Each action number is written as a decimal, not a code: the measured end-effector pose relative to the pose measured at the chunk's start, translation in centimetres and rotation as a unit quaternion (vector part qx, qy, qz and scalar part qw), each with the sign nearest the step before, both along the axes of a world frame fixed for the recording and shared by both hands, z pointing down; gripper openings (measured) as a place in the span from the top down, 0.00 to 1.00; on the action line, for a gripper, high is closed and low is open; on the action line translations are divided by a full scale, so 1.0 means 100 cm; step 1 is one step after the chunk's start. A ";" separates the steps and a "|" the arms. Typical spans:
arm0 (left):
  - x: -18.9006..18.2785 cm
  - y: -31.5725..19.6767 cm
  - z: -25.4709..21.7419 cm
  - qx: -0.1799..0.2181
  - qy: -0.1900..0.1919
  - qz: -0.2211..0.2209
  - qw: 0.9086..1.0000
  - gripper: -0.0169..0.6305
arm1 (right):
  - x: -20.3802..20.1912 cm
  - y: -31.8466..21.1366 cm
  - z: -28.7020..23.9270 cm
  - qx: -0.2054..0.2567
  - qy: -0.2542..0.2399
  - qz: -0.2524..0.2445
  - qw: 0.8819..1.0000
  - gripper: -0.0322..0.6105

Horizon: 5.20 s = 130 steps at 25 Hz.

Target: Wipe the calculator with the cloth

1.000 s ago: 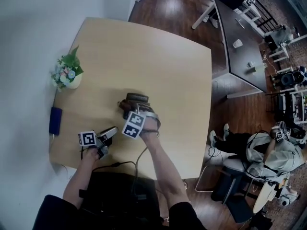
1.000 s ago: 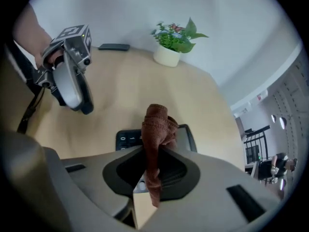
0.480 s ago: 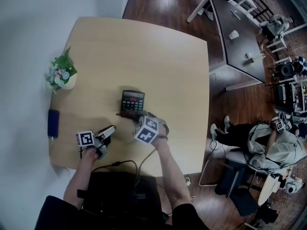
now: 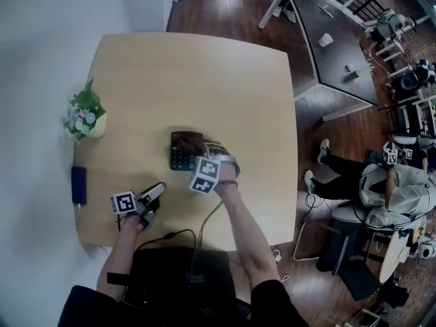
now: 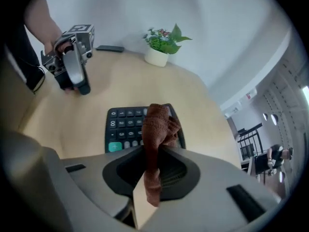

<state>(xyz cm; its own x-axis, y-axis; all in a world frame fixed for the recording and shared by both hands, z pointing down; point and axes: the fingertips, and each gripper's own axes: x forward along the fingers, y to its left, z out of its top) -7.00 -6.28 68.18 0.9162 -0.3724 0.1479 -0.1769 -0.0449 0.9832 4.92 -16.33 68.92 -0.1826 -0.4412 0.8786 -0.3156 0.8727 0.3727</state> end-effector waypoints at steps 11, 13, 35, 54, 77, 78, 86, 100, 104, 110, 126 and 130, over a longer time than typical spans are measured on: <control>-0.003 -0.001 0.002 0.001 -0.003 0.004 1.000 0.77 | -0.008 0.102 0.014 -0.122 -0.060 -0.040 0.990 0.84; -0.004 -0.002 0.002 0.002 0.000 0.005 1.000 0.77 | 0.001 0.063 -0.010 -0.077 -0.097 0.012 0.992 0.84; 0.002 0.000 0.002 -0.004 -0.020 0.013 1.000 0.77 | -0.007 0.126 0.026 -0.107 -0.012 -0.083 0.991 0.84; 0.018 -0.007 -0.001 0.026 -0.014 0.034 0.999 0.79 | -0.018 0.086 0.021 -0.018 0.029 -0.057 0.998 0.84; 0.086 -0.039 0.012 0.001 -0.028 0.085 0.996 0.79 | 0.049 -0.033 -0.011 -0.119 -0.465 0.399 0.781 0.84; 0.085 -0.040 0.012 0.001 -0.029 0.085 0.996 0.79 | 0.047 -0.023 -0.009 -0.127 -0.463 0.402 0.779 0.84; 0.085 -0.037 0.011 -0.009 -0.035 0.077 0.996 0.79 | 0.030 0.081 -0.001 -0.227 -0.460 0.435 0.740 0.84; 0.081 -0.036 0.015 -0.012 -0.040 0.061 0.997 0.79 | 0.052 -0.041 -0.015 -0.125 -0.496 0.427 0.745 0.84; 0.080 -0.038 0.014 -0.010 -0.034 0.057 0.998 0.79 | 0.042 0.017 -0.006 -0.153 -0.517 0.459 0.706 0.84; 0.079 -0.041 0.012 -0.005 -0.039 0.036 0.999 0.79 | 0.018 0.101 0.000 -0.220 -0.530 0.481 0.663 0.84; 0.068 -0.055 -0.010 -0.003 0.061 -0.081 0.995 0.81 | 0.014 -0.095 -0.017 -0.205 -0.341 0.186 0.898 0.85; 0.051 -0.057 -0.009 0.008 0.089 -0.118 0.989 0.81 | 0.014 -0.075 -0.012 -0.265 -0.372 0.227 0.860 0.86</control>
<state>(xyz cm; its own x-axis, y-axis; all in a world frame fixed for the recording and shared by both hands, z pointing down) -1.86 -11.96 67.31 0.8148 -0.5795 -0.0156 -0.0087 -0.0392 0.9992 6.27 -23.86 67.76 -0.6957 -0.1883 0.6932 -0.6476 0.5819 -0.4919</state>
